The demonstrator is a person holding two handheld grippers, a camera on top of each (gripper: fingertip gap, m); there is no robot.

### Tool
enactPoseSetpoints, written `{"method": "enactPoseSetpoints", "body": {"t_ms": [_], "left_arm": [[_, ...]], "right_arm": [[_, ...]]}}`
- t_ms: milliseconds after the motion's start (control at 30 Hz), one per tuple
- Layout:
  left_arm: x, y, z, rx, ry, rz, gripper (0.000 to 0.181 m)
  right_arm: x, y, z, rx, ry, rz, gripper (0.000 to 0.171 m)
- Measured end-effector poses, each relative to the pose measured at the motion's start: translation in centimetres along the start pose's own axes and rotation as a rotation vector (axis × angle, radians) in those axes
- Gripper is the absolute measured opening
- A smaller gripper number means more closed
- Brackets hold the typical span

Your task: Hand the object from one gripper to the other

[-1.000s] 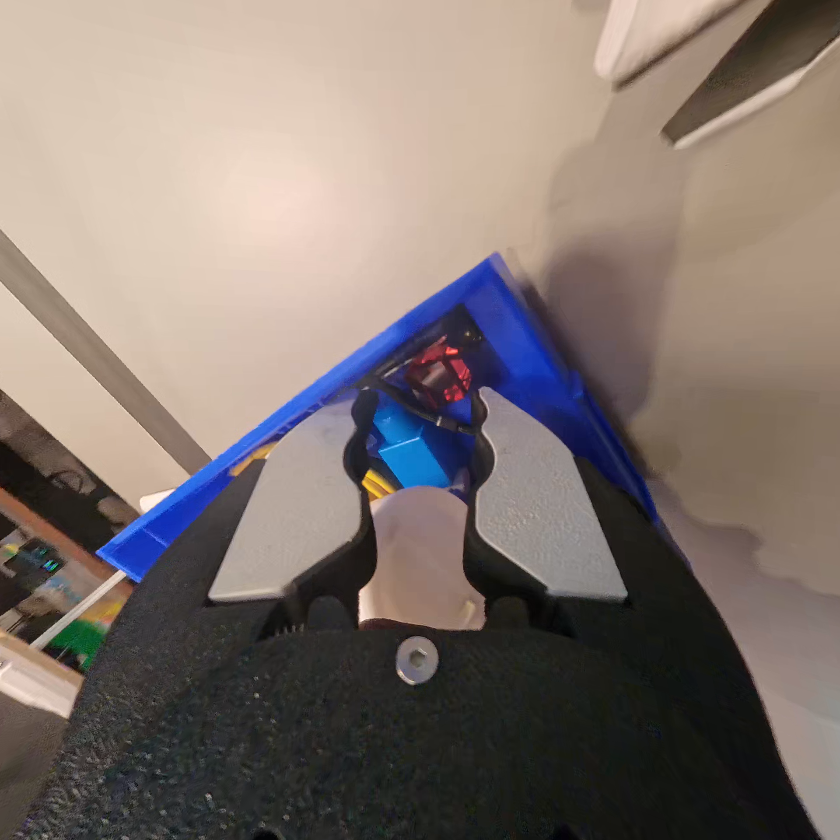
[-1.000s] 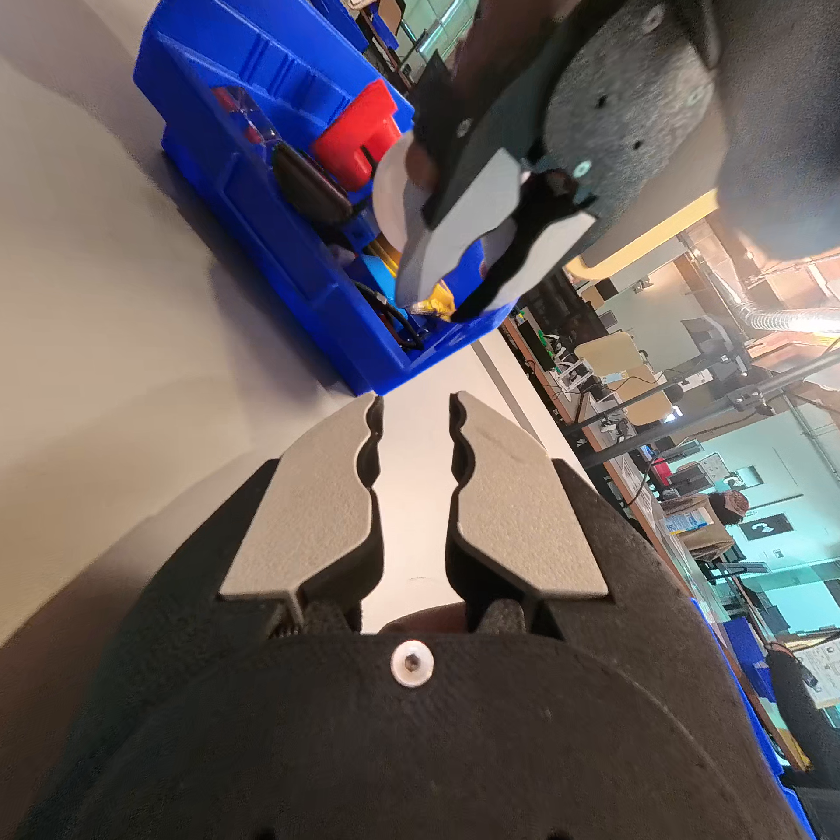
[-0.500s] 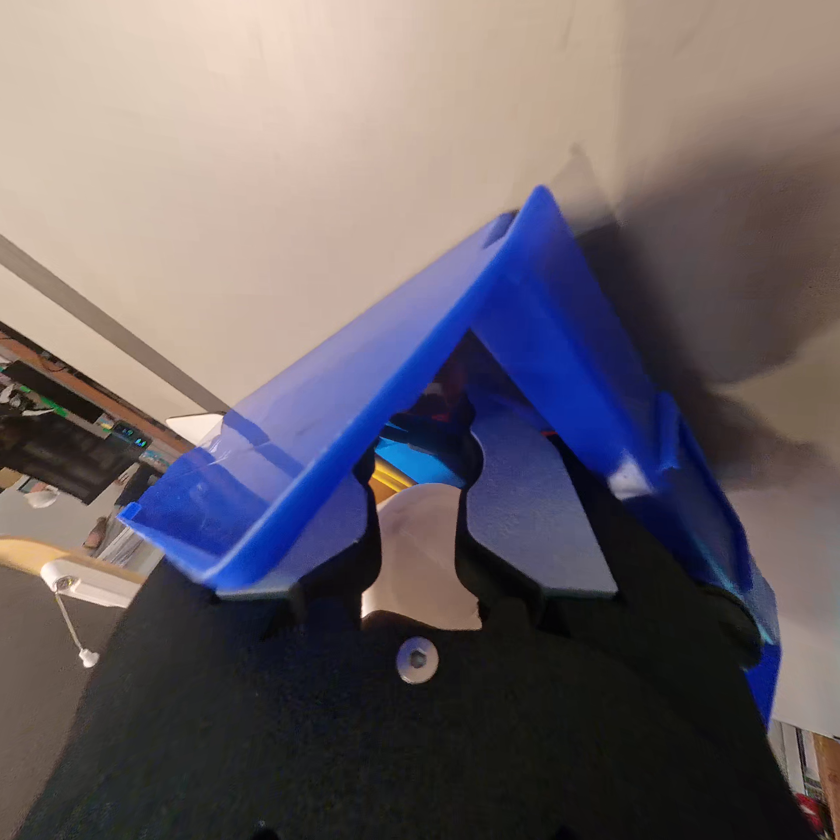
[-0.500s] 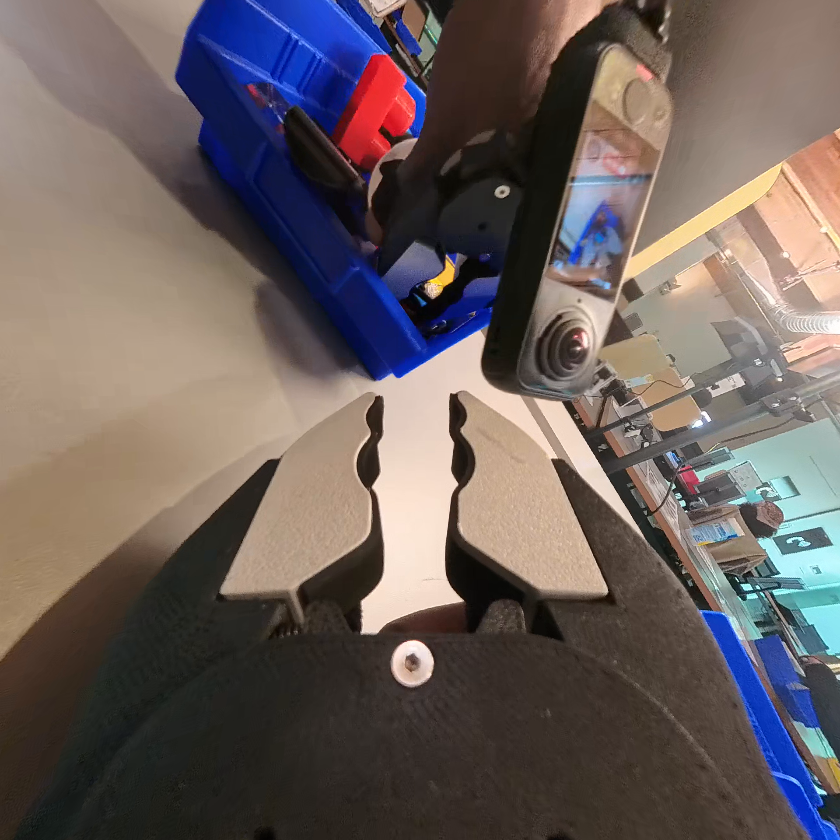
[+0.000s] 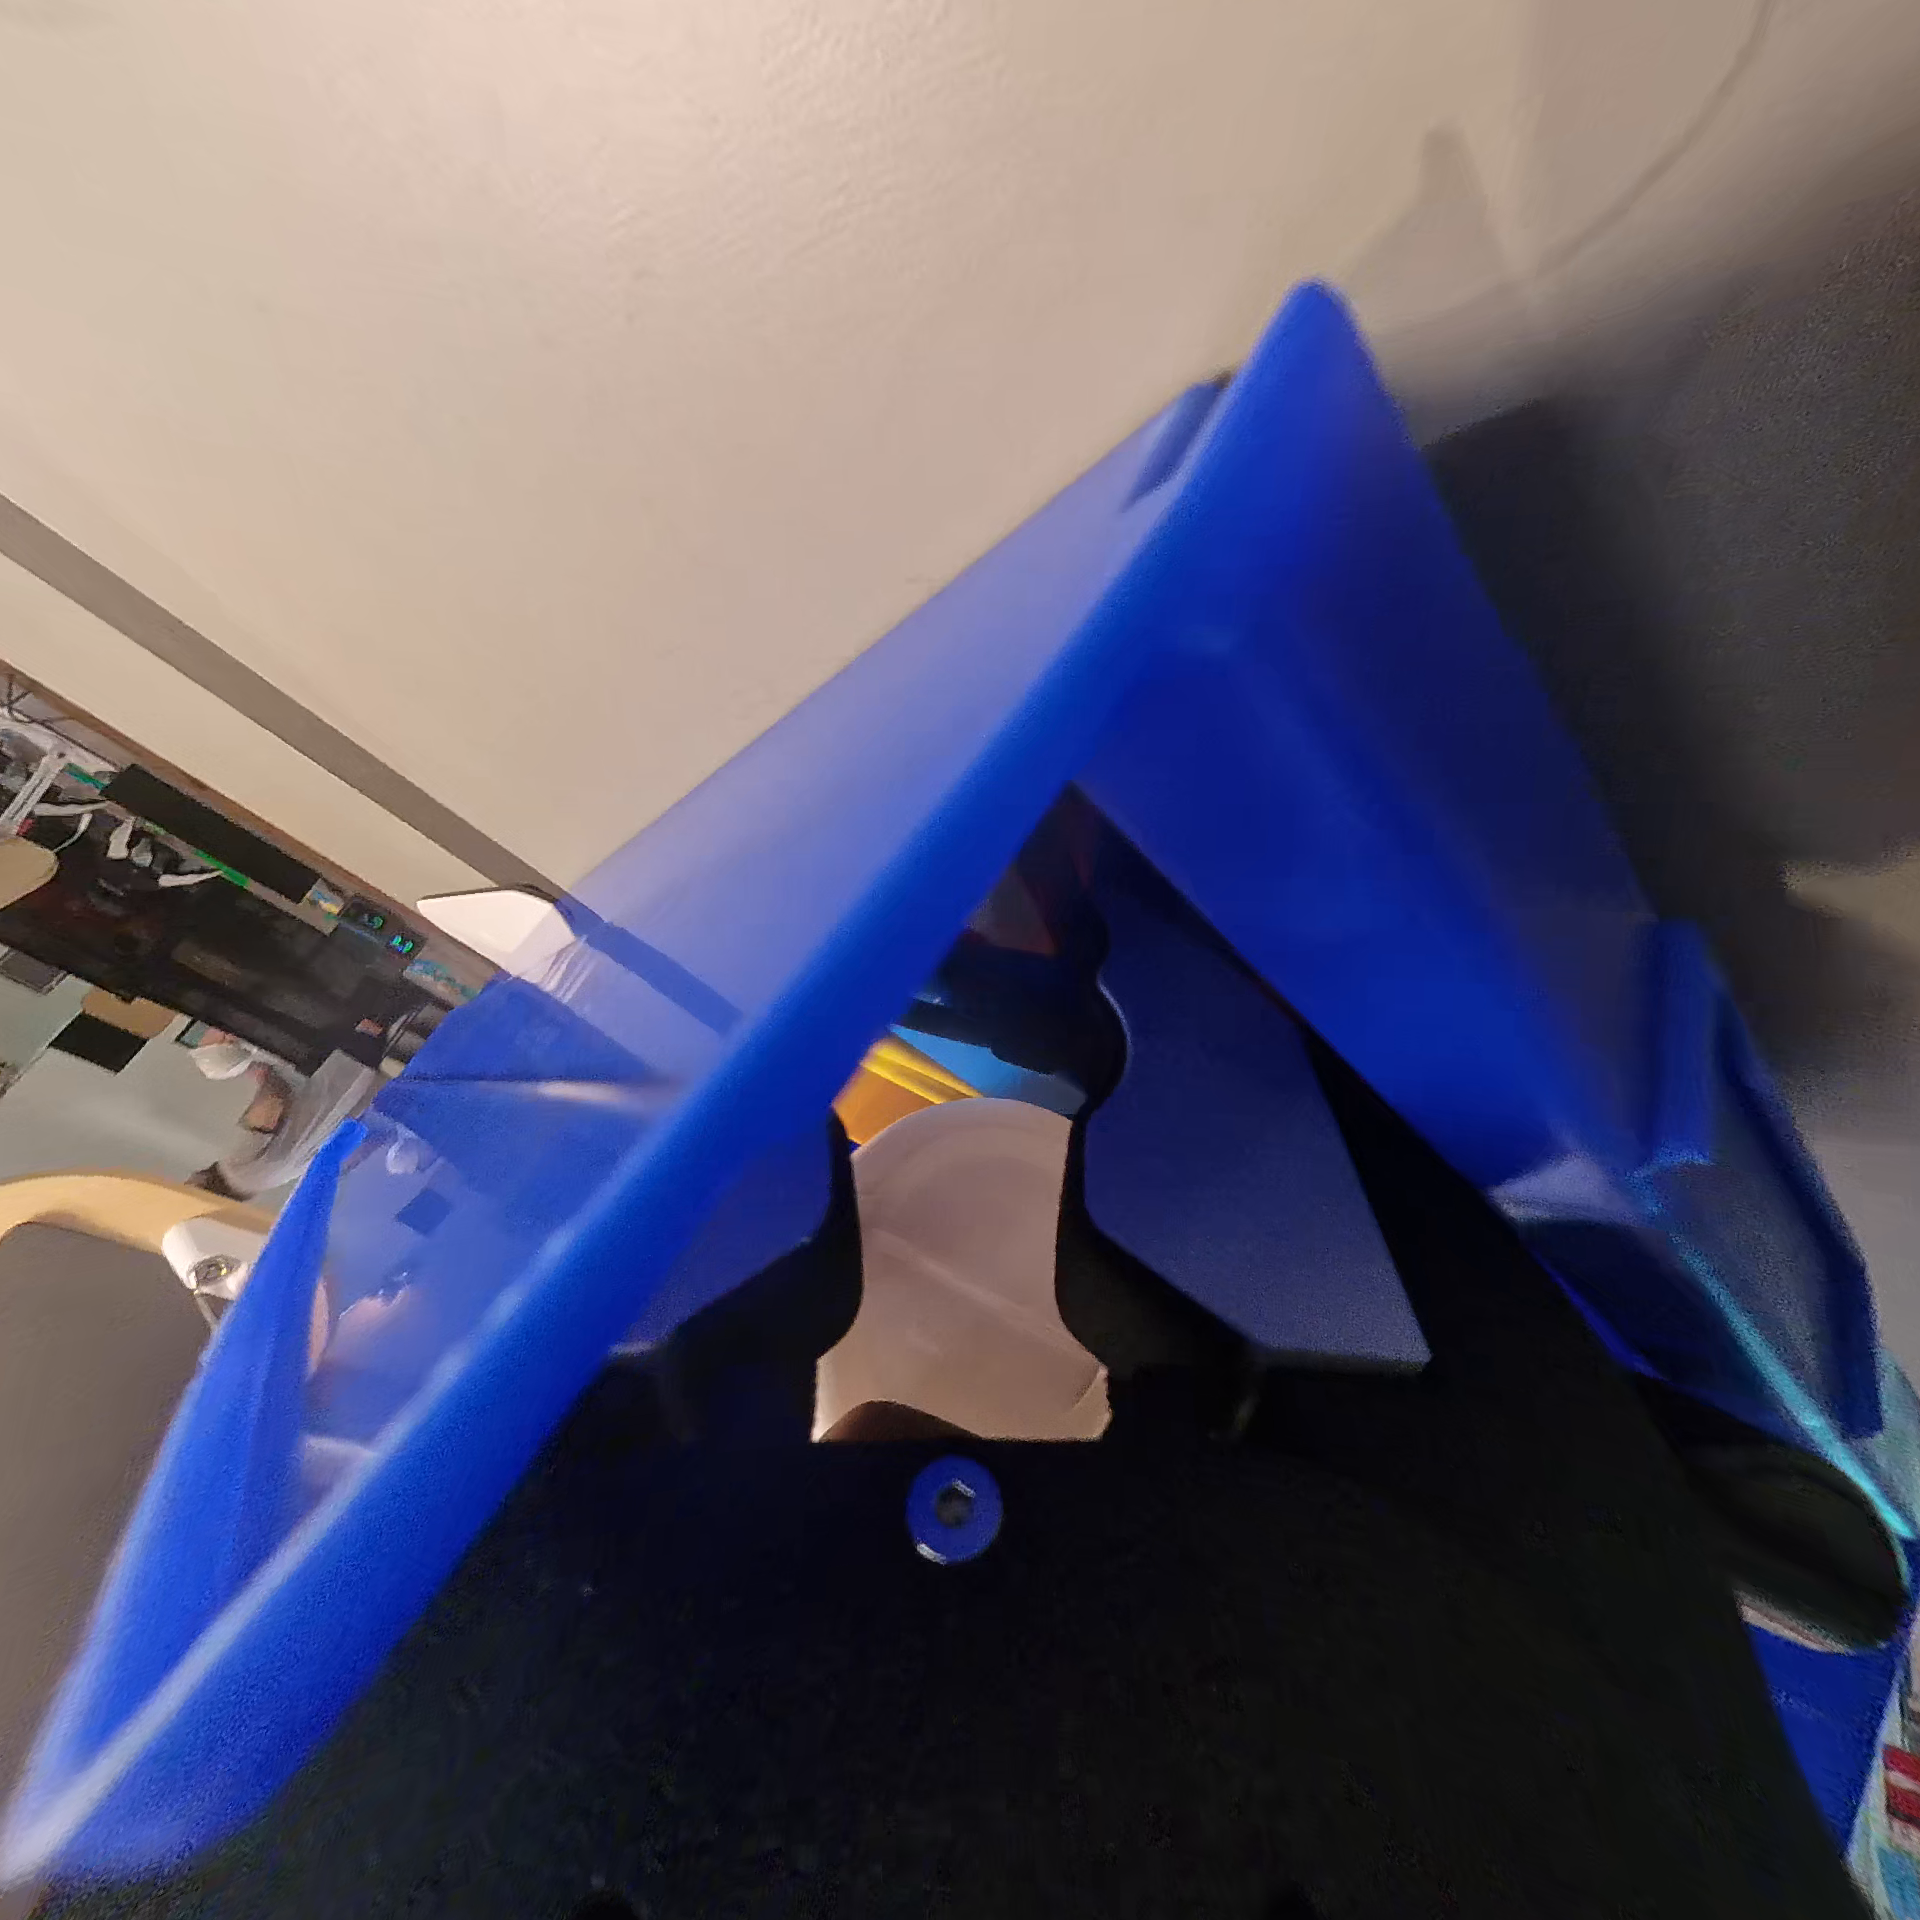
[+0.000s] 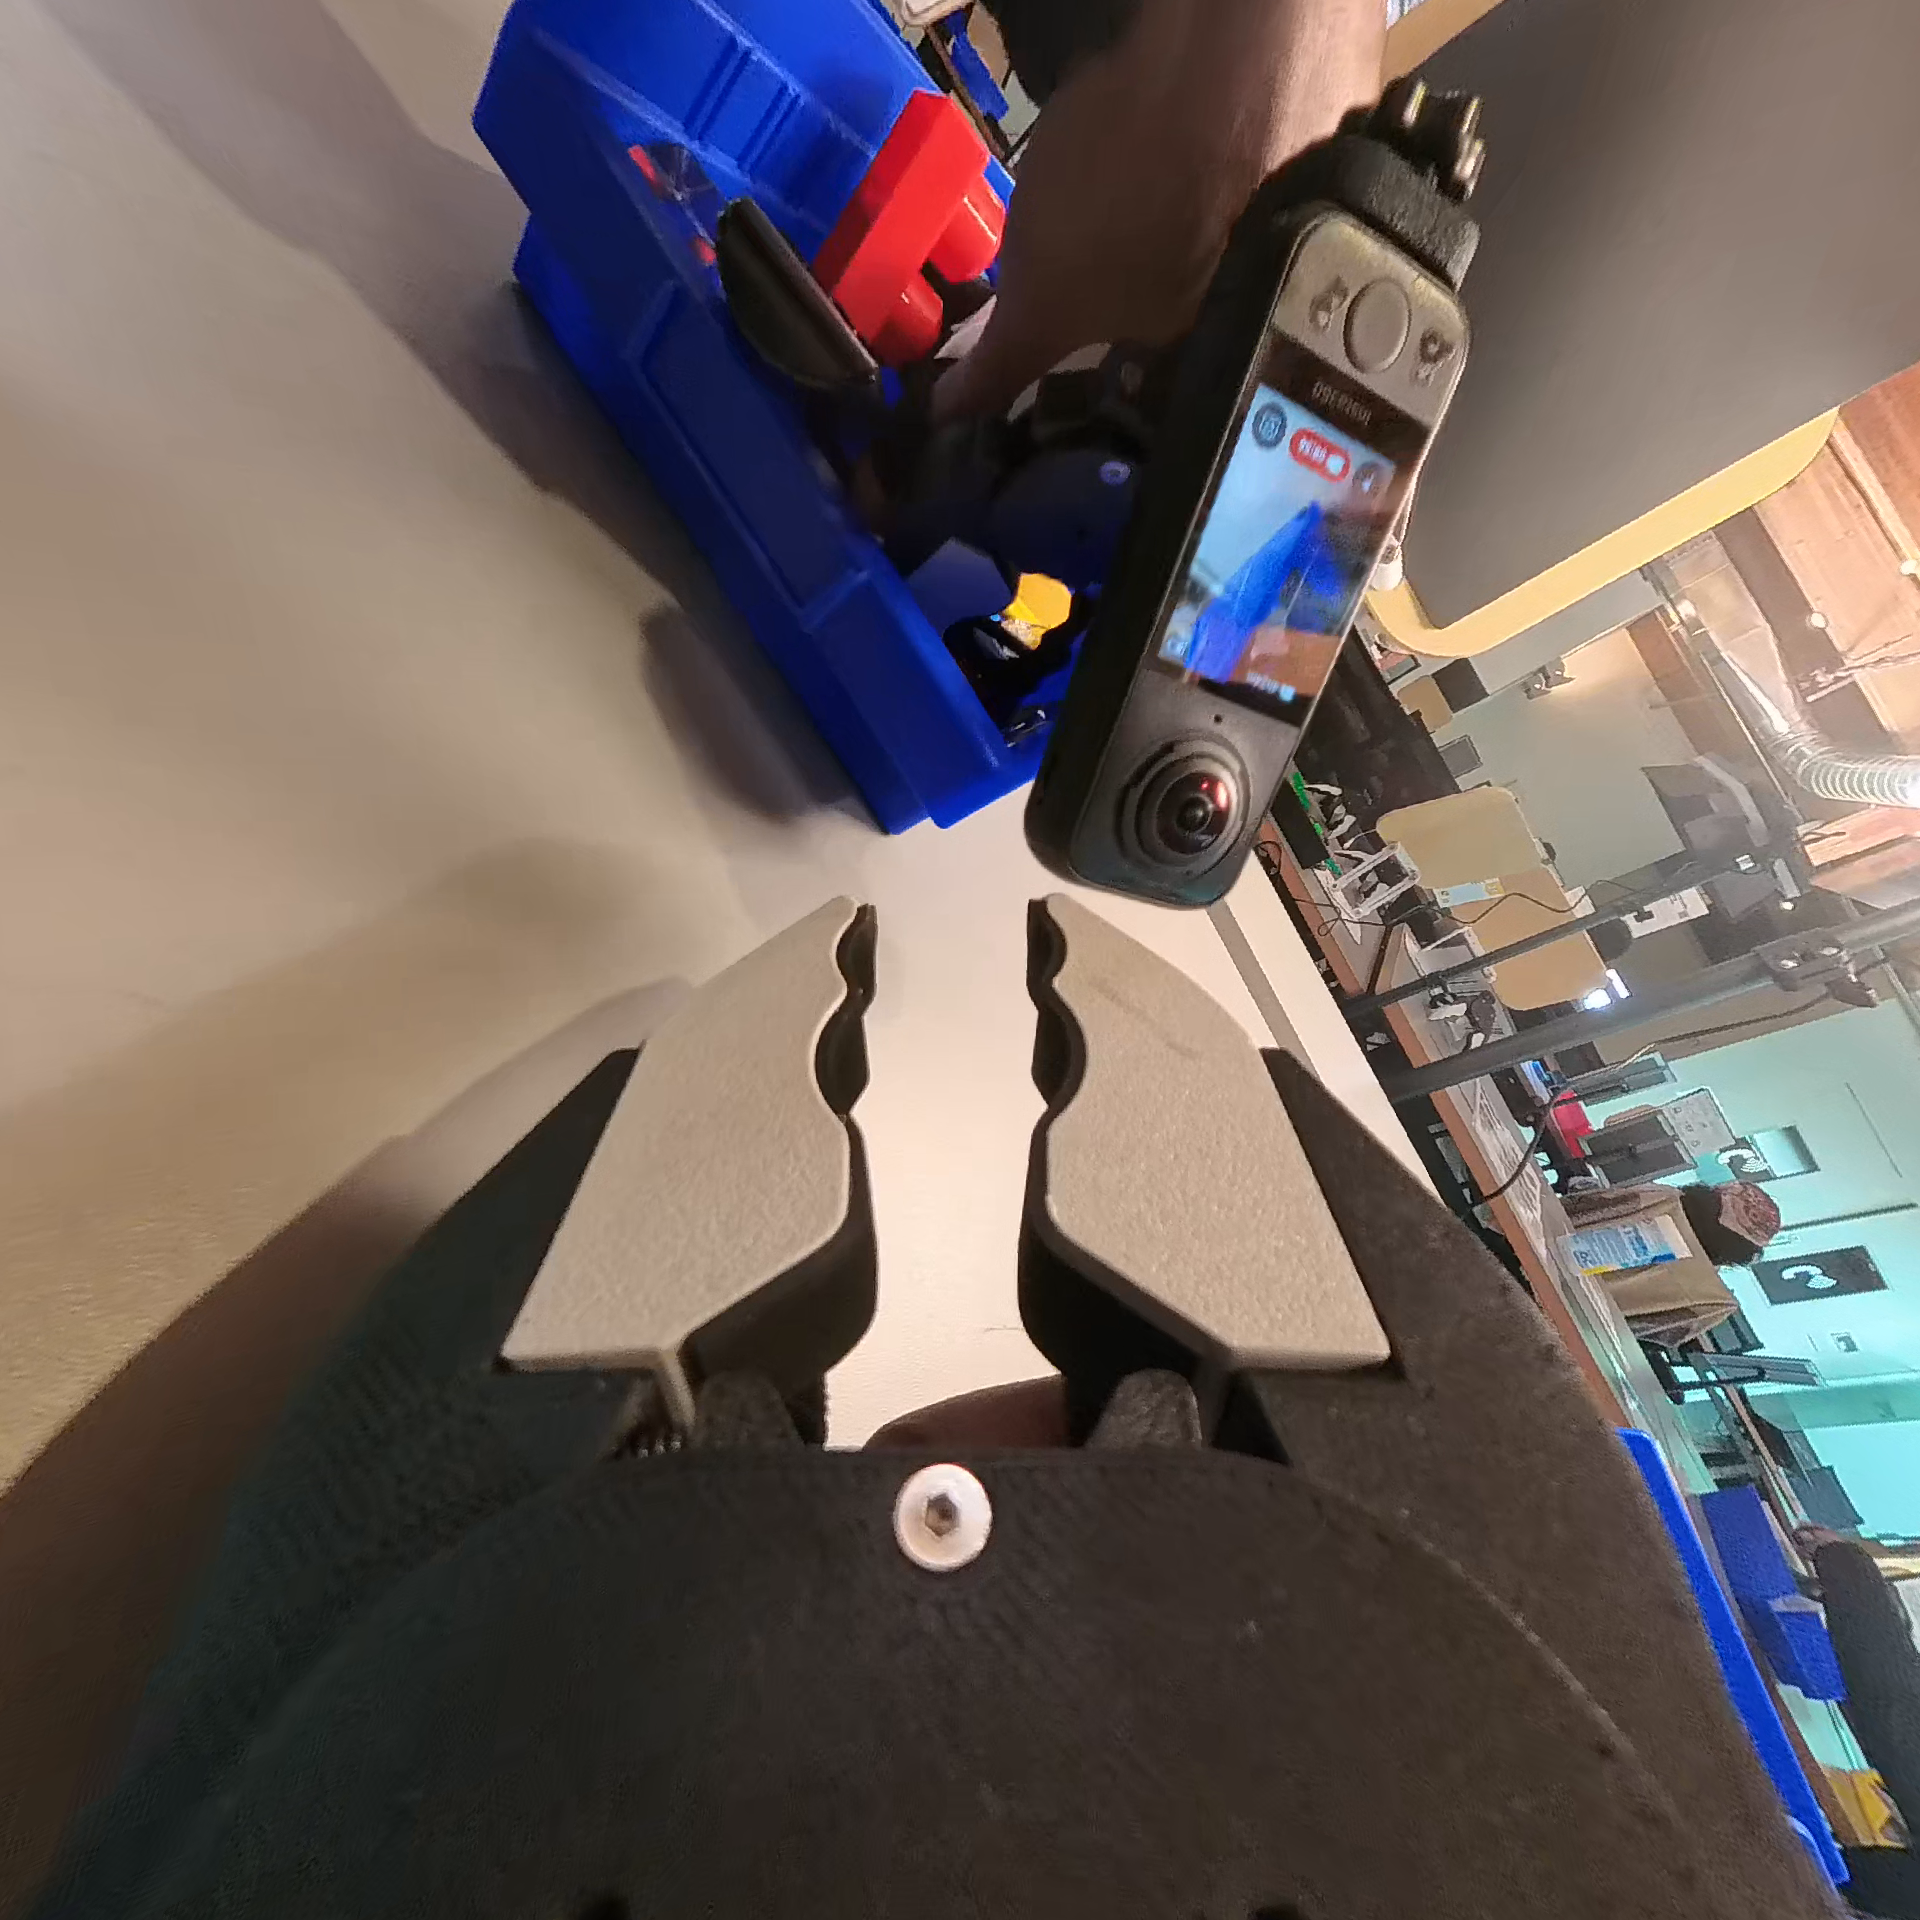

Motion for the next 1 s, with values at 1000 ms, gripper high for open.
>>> {"method": "enactPoseSetpoints", "body": {"t_ms": [1000], "left_arm": [[-1.7,1.0,-0.9,0.009,0.193,0.192,0.037]], "right_arm": [[0.4,-0.8,0.5,-0.04,-0.03,-0.034,0.028]]}}
Point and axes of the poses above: each gripper's, where its closed fingertips meet, x out along the fingers, z out of its underside, y = z × x across the jaws, the point moved 4 cm from there along -x, back along the fingers, and after that the axes turned 11 degrees about -x, right-handed, at the moved point
